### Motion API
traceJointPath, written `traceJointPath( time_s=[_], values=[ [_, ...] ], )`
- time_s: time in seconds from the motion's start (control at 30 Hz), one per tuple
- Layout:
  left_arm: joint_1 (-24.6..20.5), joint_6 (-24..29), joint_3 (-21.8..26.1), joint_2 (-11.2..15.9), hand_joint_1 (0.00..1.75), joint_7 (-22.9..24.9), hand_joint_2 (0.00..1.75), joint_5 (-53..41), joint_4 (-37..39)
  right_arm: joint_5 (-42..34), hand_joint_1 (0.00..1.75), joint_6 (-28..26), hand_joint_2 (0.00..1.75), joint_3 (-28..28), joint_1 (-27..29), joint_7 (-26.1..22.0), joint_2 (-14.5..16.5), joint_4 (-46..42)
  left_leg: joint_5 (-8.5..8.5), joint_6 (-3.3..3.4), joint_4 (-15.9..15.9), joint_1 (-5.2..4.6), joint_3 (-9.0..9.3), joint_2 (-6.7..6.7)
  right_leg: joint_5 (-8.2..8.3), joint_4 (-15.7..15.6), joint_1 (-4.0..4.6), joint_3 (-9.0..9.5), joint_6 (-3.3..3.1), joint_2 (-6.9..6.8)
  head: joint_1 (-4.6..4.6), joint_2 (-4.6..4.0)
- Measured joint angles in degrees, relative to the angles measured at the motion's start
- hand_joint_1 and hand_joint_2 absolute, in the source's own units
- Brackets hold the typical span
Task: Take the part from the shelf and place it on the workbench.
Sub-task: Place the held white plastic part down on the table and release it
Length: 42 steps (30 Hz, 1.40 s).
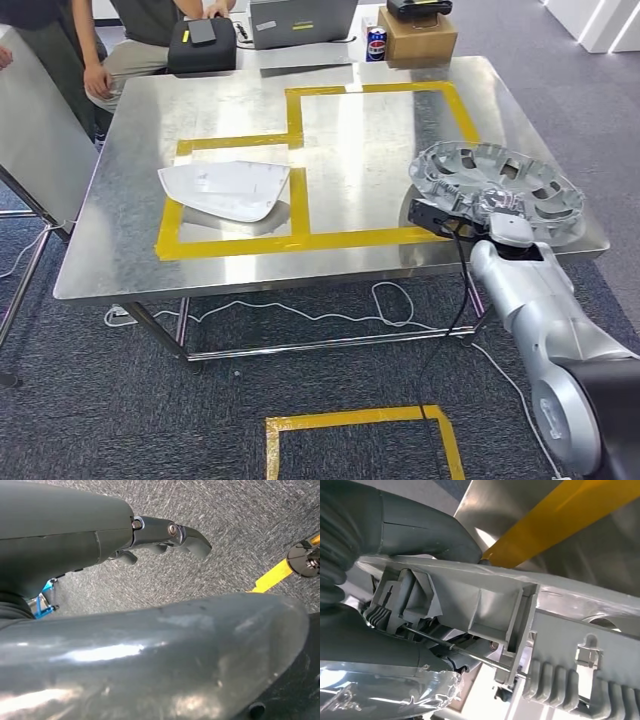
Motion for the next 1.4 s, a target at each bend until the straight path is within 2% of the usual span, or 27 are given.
traceJointPath(
  time_s=[0.3, 0.47, 0.6, 0.77, 0.93, 1.2, 1.4],
  values=[
    [0.45, 0.53, 0.02, 0.08, 0.00, -0.34, 0.00, 1.27, 0.00, -0.38, 1.75, -2.55, 1.75, -2.84, -0.62, 0.55, -3.08, 0.00, 0.02, 0.01, 0.00, 0.02, -0.04, 0.00, 0.00, 0.00, 0.04, -0.04, 0.00, -0.01, 0.01, -0.01],
    [0.64, 0.57, 0.02, 0.02, 0.00, -0.45, 0.00, 1.92, 0.00, 0.39, 1.75, -2.54, 1.75, -3.60, -0.80, 0.51, -3.78, 0.00, 0.01, 0.02, 0.00, 0.01, -0.05, 0.01, 0.00, 0.00, 0.03, -0.06, 0.00, 0.06, 0.01, -0.01],
    [0.68, 0.73, 0.04, 0.00, 0.00, -0.56, 0.00, 2.11, 0.00, 1.71, 1.75, -1.32, 1.75, -3.60, -1.51, 0.91, -3.79, 0.01, 0.02, 0.01, 0.00, 0.01, -0.08, 0.01, 0.02, 0.01, 0.01, -0.07, 0.03, 0.06, 0.01, -0.01],
    [0.81, 0.69, 0.07, 0.04, 0.00, -0.81, 0.00, 2.24, 0.00, 4.60, 1.75, 2.10, 1.75, -3.54, -5.61, 4.10, -3.65, 0.04, 0.05, -0.01, 0.00, 0.02, -0.15, 0.01, 0.06, 0.01, 0.01, -0.18, 0.05, 0.05, -0.01, -0.01],
    [1.01, 0.50, 0.06, 0.09, 0.00, -1.31, 0.00, 1.84, 0.00, 5.26, 1.75, 2.54, 1.75, -3.53, -7.63, 4.72, -3.74, 0.04, 0.05, -0.01, 0.00, 0.02, -0.16, 0.01, 0.07, 0.01, 0.02, -0.19, 0.04, 0.09, 0.00, -0.01],
    [0.99, 0.17, 0.06, 0.10, 0.00, -1.69, 0.00, 1.72, -0.01, 5.99, 1.75, 2.02, 1.75, -3.46, -7.66, 2.12, -2.17, 0.13, 0.05, -0.01, 0.00, 0.02, -0.21, 0.01, 0.07, 0.01, 0.01, -0.23, 0.04, 0.09, 0.01, -0.01],
    [0.88, -0.26, 0.06, 0.17, 0.00, -1.99, 0.00, 1.62, -0.07, 5.80, 1.75, 1.79, 1.75, -3.40, -7.37, -2.56, 1.29, 0.28, 0.07, -0.04, -0.01, 0.04, -0.22, 0.04, 0.09, 0.03, 0.06, -0.30, 0.00, 0.17, -0.01, -0.01]
  ],
)
